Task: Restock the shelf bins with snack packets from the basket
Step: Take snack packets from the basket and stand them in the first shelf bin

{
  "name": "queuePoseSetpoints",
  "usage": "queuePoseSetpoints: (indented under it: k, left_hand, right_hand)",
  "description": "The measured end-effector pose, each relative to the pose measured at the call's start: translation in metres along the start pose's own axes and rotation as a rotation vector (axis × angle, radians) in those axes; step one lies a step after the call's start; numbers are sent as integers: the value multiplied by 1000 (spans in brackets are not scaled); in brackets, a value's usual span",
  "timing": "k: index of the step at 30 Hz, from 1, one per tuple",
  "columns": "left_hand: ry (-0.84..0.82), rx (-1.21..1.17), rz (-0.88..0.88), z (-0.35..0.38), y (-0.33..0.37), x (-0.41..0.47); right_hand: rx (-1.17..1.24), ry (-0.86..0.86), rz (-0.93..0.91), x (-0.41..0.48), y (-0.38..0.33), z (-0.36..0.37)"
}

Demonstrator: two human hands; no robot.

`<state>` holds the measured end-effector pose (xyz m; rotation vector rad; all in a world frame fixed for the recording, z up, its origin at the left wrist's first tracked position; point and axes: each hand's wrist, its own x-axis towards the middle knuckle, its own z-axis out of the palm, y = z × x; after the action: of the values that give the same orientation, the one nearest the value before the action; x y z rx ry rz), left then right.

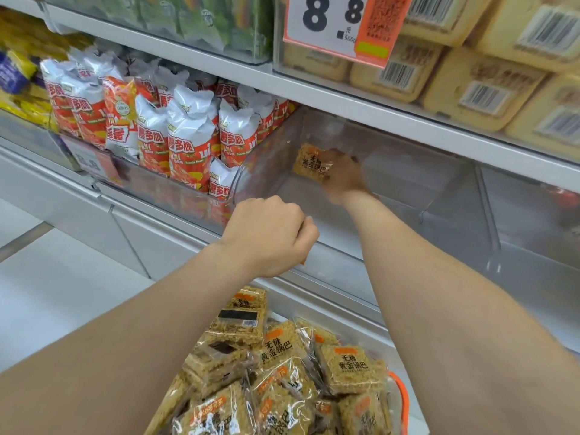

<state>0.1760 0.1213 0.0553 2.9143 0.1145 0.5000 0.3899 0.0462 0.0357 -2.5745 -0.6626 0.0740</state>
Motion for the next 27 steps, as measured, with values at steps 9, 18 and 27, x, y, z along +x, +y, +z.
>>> queuePoseSetpoints:
  k: [9, 18, 27]
  left_hand:
    - [-15, 9, 26, -3, -6, -10]
    - [49, -57, -173, -47, 3, -26]
    - [-1040, 93, -214, -53, 5, -73]
  right_hand:
    - [-227, -166, 90, -17, -7, -9]
    - [-390, -3, -263, -90, -59, -54]
    - [-412, -446, -532, -200, -75, -60]
